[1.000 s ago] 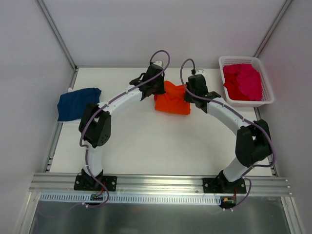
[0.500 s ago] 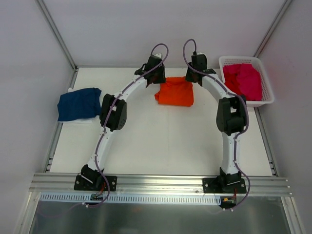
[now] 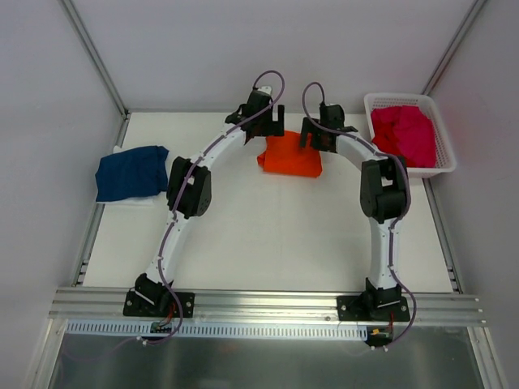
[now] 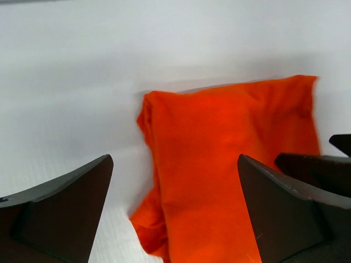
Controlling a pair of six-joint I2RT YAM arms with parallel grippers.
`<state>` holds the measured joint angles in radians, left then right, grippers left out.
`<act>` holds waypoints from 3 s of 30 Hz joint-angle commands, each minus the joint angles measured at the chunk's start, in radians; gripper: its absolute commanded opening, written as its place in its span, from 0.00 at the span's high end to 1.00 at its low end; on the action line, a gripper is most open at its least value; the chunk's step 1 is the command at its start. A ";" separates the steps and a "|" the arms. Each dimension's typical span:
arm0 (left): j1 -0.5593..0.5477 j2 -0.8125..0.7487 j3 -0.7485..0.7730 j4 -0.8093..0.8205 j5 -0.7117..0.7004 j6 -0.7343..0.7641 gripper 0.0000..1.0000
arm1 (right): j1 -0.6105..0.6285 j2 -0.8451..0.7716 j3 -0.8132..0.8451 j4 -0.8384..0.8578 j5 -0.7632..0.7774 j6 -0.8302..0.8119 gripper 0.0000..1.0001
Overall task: Fold and stack the t-shirts
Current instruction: Fold the tshirt
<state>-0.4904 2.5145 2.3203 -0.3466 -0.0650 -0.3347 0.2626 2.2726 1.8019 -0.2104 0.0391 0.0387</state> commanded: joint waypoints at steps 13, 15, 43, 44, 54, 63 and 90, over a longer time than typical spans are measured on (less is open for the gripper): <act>-0.129 -0.249 -0.137 0.038 -0.012 -0.033 1.00 | 0.041 -0.326 -0.237 0.088 -0.155 0.016 1.00; -0.131 -0.224 -0.157 0.038 0.013 -0.059 1.00 | 0.044 -0.266 -0.225 0.075 -0.211 0.036 1.00; -0.142 -0.427 -0.889 0.118 -0.058 -0.260 1.00 | 0.139 -0.450 -0.574 -0.182 0.073 0.121 1.00; -0.143 -0.451 -0.904 0.126 -0.061 -0.263 1.00 | 0.139 -0.464 -0.591 -0.181 0.082 0.124 1.00; -0.203 -0.586 -1.018 0.155 -0.065 -0.291 1.00 | 0.156 -0.608 -0.736 -0.095 0.076 0.144 0.99; -0.218 -0.813 -1.015 0.152 -0.260 -0.153 0.01 | 0.164 -0.981 -0.999 0.101 -0.080 0.179 0.04; 0.170 -0.813 -1.441 0.750 0.423 -0.259 0.01 | 0.047 -0.843 -1.308 0.819 -0.430 0.480 0.01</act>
<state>-0.3313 1.6752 0.8398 0.3847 0.3157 -0.5945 0.3183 1.4254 0.4877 0.5423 -0.3828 0.5007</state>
